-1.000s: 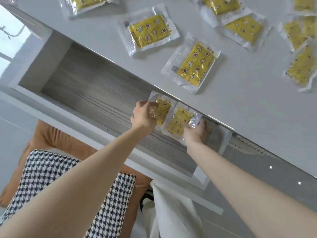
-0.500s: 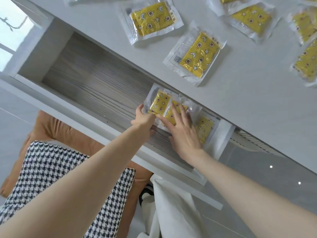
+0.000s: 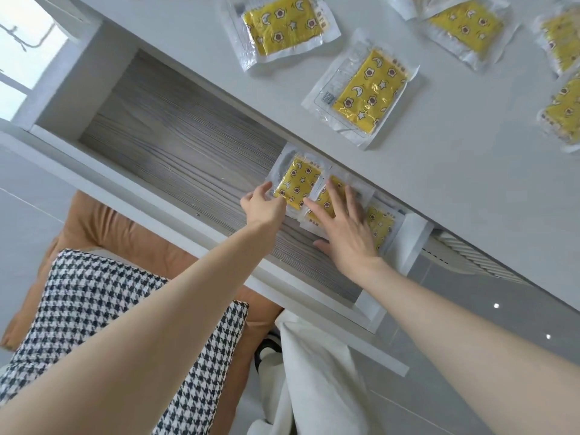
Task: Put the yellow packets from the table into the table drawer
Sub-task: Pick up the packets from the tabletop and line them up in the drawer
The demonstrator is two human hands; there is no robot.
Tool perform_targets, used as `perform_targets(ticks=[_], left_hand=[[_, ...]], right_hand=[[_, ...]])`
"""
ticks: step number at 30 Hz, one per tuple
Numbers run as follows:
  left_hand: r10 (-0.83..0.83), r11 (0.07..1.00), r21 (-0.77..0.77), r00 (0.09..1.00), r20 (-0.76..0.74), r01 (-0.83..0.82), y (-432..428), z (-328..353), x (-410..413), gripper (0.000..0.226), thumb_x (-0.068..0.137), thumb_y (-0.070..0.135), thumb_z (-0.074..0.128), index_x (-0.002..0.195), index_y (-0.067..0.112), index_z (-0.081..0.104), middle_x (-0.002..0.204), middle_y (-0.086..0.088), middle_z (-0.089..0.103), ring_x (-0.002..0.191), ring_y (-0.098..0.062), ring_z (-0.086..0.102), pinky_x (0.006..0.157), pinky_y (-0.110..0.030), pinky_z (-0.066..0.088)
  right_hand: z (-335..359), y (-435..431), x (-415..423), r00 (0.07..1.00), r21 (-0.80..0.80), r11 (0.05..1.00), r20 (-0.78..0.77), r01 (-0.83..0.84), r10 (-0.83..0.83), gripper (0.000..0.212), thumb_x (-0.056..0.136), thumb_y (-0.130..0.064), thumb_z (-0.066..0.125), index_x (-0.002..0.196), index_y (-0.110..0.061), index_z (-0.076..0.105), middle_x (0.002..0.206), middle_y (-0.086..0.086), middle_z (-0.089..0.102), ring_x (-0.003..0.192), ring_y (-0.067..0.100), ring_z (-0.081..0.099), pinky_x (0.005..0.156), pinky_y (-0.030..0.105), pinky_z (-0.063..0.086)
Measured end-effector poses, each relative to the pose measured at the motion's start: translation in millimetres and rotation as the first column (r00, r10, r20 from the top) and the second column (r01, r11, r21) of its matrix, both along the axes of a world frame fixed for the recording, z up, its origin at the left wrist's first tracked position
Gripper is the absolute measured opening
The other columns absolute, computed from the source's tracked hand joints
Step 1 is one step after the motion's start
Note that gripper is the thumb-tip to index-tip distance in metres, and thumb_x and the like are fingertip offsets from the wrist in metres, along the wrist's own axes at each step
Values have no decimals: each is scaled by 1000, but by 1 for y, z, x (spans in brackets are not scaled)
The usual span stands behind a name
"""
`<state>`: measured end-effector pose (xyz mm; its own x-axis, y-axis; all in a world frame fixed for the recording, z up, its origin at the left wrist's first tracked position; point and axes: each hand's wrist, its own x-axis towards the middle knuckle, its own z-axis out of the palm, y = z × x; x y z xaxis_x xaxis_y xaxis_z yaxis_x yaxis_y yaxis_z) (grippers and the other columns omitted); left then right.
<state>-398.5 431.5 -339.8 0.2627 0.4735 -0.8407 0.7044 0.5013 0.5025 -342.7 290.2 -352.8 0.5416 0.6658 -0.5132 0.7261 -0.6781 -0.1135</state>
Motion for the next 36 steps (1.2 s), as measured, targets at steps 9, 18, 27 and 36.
perform_targets(ticks=[9, 18, 27, 36], left_hand=[[-156, 988, 4, 987, 46, 156, -1, 91, -16, 49, 95, 5, 42, 141, 22, 41, 141, -1, 49, 118, -18, 54, 100, -31, 47], [-312, 948, 126, 936, 161, 294, 0, 270, -28, 41, 94, 11, 47, 134, 21, 52, 117, -2, 61, 91, -16, 57, 74, -27, 51], [-416, 902, 278, 839, 351, 331, -46, 478, 4, 38, 95, 15, 48, 132, 22, 53, 125, -4, 60, 102, -19, 59, 91, -33, 47], [-486, 872, 326, 725, 488, 365, -160, 603, 58, 40, 95, 17, 49, 135, 20, 51, 123, -4, 58, 103, -19, 57, 90, -31, 47]], right_hand=[[86, -14, -25, 978, 134, 977, -154, 164, -143, 58, 97, -16, 50, 149, -28, 27, 149, -4, 40, 137, 20, 34, 111, 37, 34], [268, -25, -24, 977, 282, 936, -65, 212, -201, 43, 97, -20, 43, 139, -25, 44, 134, -4, 56, 122, 21, 49, 98, 35, 40], [464, -88, 8, 939, 414, 866, 66, 281, -336, 42, 98, -20, 44, 139, -23, 45, 136, -1, 55, 122, 24, 51, 93, 34, 43], [591, -212, 63, 879, 417, 850, 202, 321, -431, 43, 95, -19, 44, 137, -26, 48, 137, -2, 53, 124, 22, 48, 92, 35, 40]])
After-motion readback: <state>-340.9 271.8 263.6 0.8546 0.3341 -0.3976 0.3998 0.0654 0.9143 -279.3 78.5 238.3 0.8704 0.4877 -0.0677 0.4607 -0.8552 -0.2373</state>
